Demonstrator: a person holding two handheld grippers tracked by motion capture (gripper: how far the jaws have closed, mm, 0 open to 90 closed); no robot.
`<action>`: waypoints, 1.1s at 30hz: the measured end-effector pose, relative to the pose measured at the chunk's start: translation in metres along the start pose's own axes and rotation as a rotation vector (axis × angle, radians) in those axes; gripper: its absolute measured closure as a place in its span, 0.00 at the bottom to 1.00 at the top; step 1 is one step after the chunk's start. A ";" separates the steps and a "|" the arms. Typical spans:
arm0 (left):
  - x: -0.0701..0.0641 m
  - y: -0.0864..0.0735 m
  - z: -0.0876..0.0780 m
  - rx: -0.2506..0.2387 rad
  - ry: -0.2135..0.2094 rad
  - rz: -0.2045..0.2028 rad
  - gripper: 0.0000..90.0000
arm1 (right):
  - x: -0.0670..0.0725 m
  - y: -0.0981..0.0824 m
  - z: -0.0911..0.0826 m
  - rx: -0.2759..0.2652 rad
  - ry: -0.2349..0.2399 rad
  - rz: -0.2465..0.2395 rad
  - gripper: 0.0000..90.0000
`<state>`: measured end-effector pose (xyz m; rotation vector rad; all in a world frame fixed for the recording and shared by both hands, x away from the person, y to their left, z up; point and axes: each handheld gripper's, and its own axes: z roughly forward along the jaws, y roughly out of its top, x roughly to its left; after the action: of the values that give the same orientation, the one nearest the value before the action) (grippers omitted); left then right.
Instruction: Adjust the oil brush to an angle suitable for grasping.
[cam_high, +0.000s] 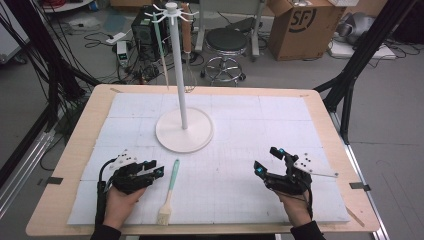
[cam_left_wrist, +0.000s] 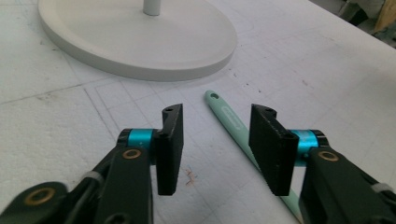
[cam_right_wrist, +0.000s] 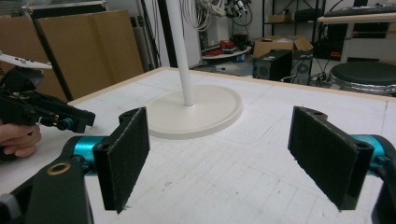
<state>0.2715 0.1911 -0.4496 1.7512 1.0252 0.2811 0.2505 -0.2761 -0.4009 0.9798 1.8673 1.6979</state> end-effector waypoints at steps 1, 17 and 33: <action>0.000 0.000 0.000 0.001 -0.009 -0.001 0.71 | 0.000 0.000 0.000 0.002 0.000 0.000 0.22; 0.002 0.002 0.015 0.135 -0.015 -0.046 1.00 | -0.003 -0.003 0.000 -0.009 -0.028 0.010 0.22; 0.011 0.007 0.030 0.244 -0.054 -0.177 1.00 | -0.003 -0.007 0.003 0.002 -0.049 0.009 0.22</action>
<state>0.3004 0.1790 -0.4596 1.8577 1.2064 -0.0034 0.2533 -0.2763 -0.4091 1.0230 1.8362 1.6632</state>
